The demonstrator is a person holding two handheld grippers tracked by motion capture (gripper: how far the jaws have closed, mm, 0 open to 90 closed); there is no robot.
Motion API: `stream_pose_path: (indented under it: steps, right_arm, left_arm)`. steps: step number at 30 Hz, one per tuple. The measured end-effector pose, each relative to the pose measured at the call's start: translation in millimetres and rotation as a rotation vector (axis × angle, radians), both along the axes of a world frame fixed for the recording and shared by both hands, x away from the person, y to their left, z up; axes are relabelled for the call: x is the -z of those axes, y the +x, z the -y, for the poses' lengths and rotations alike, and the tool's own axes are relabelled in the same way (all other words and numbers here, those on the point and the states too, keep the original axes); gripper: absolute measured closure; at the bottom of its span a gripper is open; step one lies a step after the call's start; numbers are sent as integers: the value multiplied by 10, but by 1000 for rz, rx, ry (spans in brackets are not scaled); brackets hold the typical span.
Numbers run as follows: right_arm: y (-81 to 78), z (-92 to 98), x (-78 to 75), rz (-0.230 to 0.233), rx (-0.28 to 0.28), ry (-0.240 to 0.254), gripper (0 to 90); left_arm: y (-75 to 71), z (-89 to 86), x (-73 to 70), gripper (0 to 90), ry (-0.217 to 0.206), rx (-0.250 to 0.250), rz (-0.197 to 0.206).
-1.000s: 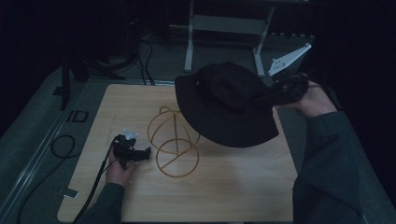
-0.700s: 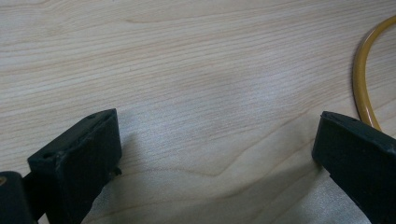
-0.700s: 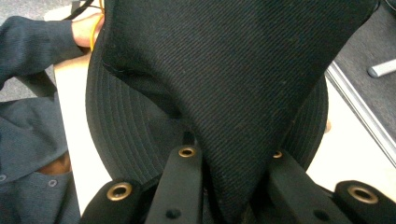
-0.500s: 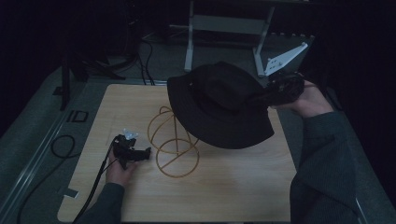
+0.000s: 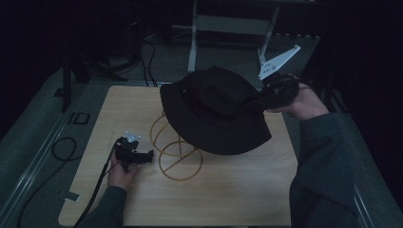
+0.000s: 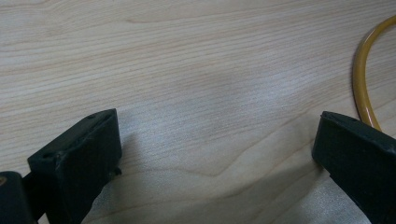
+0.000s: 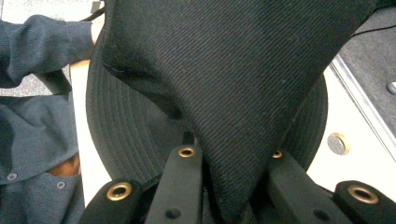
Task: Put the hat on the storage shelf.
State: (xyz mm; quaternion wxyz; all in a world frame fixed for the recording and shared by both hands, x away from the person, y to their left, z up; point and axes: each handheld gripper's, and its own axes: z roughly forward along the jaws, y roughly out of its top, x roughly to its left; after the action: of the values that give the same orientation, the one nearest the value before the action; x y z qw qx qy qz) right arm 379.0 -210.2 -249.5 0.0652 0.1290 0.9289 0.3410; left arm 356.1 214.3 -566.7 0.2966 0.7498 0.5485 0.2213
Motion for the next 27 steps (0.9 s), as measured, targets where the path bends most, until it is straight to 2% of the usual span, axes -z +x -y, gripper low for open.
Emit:
stream_pose_path:
  steps: [8, 27]
  right_arm:
    - [-1, -90, -4, -6, -27, -7, 853]
    - [19, -458, 7, -14, -80, -47, 850]
  left_arm:
    - [0, 1, 1, 15, 0, -1, 1]
    - [0, 0, 0, 15, 2, -1, 1]
